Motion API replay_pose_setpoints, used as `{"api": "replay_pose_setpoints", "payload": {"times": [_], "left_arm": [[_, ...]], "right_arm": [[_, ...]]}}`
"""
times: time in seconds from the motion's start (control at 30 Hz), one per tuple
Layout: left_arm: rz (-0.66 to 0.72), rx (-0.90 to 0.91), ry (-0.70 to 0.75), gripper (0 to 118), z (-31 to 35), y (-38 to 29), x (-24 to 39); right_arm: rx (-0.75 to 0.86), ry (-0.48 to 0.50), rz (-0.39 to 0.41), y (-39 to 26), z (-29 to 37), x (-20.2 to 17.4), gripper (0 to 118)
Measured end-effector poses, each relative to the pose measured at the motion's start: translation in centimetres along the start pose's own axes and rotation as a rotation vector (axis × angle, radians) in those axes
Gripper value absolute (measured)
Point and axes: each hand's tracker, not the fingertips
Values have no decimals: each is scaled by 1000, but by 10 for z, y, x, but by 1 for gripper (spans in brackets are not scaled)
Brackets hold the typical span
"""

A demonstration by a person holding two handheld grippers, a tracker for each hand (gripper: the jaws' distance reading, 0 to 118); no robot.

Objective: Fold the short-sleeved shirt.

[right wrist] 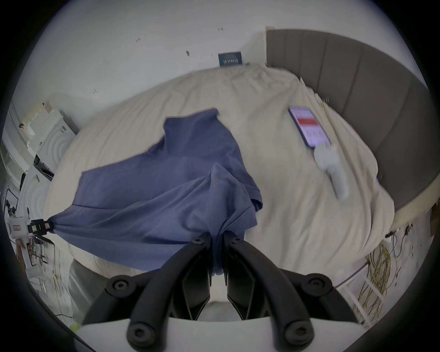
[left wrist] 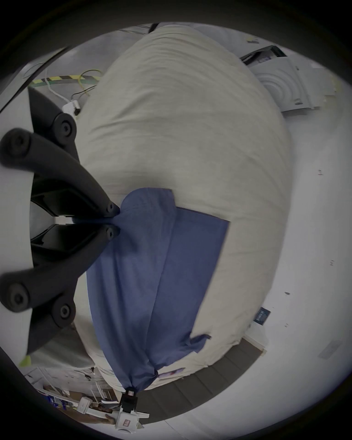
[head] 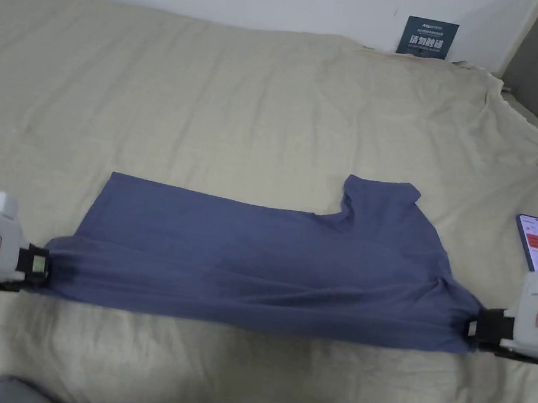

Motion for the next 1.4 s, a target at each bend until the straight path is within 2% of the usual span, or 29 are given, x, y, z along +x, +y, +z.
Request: {"api": "replay_pose_setpoints", "payload": {"times": [0.1, 0.13, 0.2, 0.23, 0.27, 0.3, 0.33, 0.37, 0.43, 0.5, 0.67, 0.77, 0.83, 0.93, 1.0, 1.07, 1.1, 1.13, 1.17, 1.23, 1.3, 1.4], "left_arm": [[8, -34, 34, 0, -23, -24, 2], [8, -38, 39, 7, -28, -30, 2], [18, -40, 47, 35, -35, -35, 2], [22, -49, 63, 63, -37, -36, 1], [28, -58, 70, 81, -38, -35, -1], [41, -60, 73, 94, -35, -33, -3], [47, -53, 74, 100, -30, -29, -5], [53, -23, 66, 101, -22, -24, -6], [43, 40, 56, 101, -6, -6, -8], [41, 100, 72, 101, 10, 12, -4], [49, 354, -28, 102, 57, 47, 18], [21, 565, -4, 103, 77, 47, 41], [-56, 697, 37, 96, 85, 39, 58], [-152, 823, 115, 79, 86, 23, 79], [-170, 860, 111, 72, 84, 14, 85], [-183, 880, 73, 49, 83, 4, 89], [-185, 879, 70, 35, 81, 1, 90], [-186, 883, 65, 19, 80, -2, 92], [-185, 887, 62, 10, 78, -4, 93], [-186, 892, 55, 1, 76, -7, 95], [-198, 893, 40, 0, 74, -10, 97], [-210, 895, 51, 0, 66, -11, 98]], "right_arm": [[-52, -23, -64, -23, -24, 6, 8], [-57, -26, -77, -28, -29, 7, 8], [-63, -27, -125, -32, -37, 10, 9], [-54, -22, -166, -33, -37, 9, 16], [-56, -33, -166, -32, -37, 9, 33], [-62, -58, -159, -29, -35, 8, 57], [-69, -114, -116, -24, -31, 7, 89], [-72, -153, -79, -19, -26, 6, 101], [5, -225, -17, -4, -7, 1, 103], [110, -243, 31, 14, 16, -2, 103], [399, -187, 74, 44, 74, -29, 103], [610, -159, 90, 43, 93, -45, 106], [718, -152, 100, 38, 99, -57, 110], [822, -138, 89, 27, 97, -66, 110], [851, -107, 76, 19, 95, -70, 109], [863, -72, 76, 8, 97, -78, 99], [872, -59, 81, 5, 98, -80, 89], [881, -52, 91, 1, 98, -83, 73], [888, -54, 95, -1, 95, -84, 61], [898, -46, 107, -4, 95, -87, 37], [909, -43, 115, -9, 95, -94, 5], [897, -30, 137, -10, 92, -95, 0]]}}
